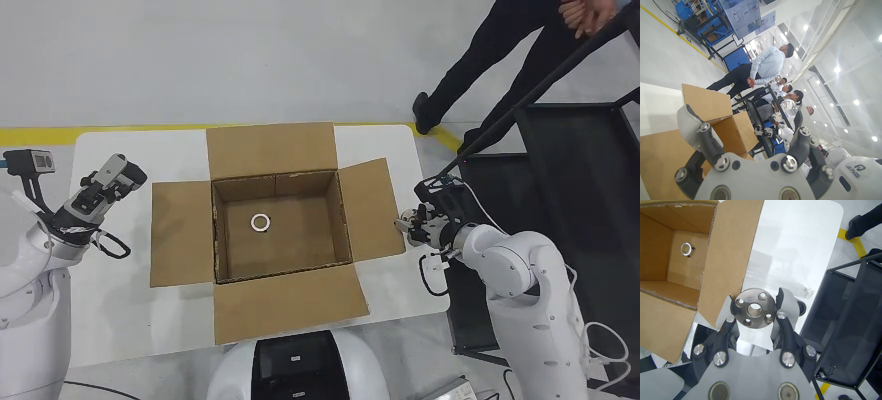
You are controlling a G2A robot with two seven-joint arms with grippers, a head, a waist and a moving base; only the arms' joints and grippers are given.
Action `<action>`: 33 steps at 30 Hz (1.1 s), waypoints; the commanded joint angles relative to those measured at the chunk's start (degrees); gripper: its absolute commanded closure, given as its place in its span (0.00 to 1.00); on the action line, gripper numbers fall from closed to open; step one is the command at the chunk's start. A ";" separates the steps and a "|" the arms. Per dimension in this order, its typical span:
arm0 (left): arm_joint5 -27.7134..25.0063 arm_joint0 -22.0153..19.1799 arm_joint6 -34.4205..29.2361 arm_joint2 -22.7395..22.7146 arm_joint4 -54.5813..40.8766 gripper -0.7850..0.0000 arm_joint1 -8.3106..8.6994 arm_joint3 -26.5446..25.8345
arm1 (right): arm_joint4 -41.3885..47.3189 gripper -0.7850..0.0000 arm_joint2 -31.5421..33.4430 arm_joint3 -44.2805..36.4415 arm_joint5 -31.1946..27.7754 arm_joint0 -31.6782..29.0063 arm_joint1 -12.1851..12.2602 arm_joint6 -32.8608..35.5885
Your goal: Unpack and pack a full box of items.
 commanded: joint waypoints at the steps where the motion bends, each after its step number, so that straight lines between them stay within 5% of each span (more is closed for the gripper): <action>1: 0.00 0.00 0.00 0.00 0.00 0.00 0.00 0.00 | 0.00 1.00 0.00 0.00 0.00 0.00 0.00 0.00; 19: 0.00 0.00 0.00 0.00 0.00 0.00 0.00 0.00 | -0.10 1.00 0.08 0.17 0.01 -0.36 0.03 -1.22; 33: 0.00 0.00 0.00 0.00 0.00 0.00 0.00 0.00 | 4.00 1.00 10.58 -2.70 -1.01 -9.78 1.09 -1.01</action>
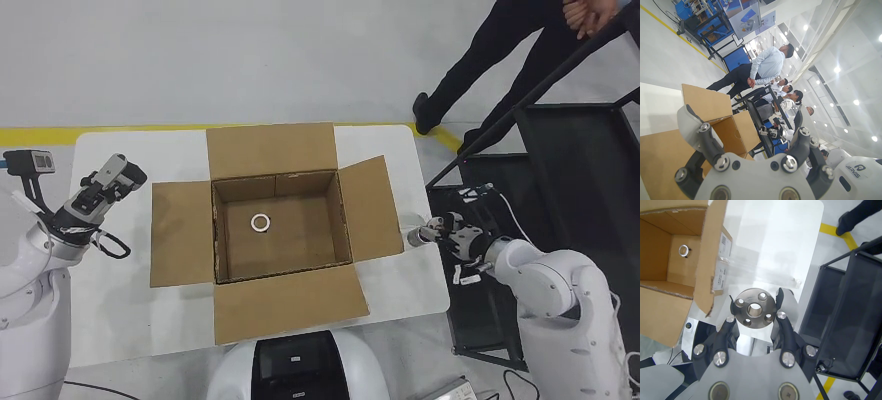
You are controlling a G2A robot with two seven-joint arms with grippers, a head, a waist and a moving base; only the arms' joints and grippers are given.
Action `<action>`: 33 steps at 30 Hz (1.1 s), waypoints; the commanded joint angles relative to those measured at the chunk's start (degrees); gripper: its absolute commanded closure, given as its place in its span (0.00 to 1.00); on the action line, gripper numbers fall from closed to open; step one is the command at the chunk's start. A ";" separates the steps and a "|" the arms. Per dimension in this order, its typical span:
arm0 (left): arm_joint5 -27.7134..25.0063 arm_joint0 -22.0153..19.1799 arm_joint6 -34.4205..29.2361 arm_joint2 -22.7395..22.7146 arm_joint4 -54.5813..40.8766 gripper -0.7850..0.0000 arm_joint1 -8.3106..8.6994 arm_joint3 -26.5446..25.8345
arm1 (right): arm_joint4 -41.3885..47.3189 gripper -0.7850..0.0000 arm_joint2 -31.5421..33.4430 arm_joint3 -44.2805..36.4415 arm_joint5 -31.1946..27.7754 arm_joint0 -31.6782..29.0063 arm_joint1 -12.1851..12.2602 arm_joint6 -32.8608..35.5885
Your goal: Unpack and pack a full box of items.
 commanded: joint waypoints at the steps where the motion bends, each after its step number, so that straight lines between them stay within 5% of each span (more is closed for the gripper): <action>1: 0.00 0.00 0.00 0.00 0.00 0.00 0.00 0.00 | -2.35 1.00 -0.81 1.21 -0.33 -1.23 0.05 -1.32; 13: 0.00 0.00 0.00 0.00 0.00 0.00 0.00 0.00 | -8.13 1.00 -9.32 16.61 0.27 -2.37 -0.36 -15.18; 33: 0.00 0.00 0.00 0.00 0.00 0.00 0.00 0.00 | -10.19 1.00 -14.43 34.64 3.18 4.79 -0.40 -22.33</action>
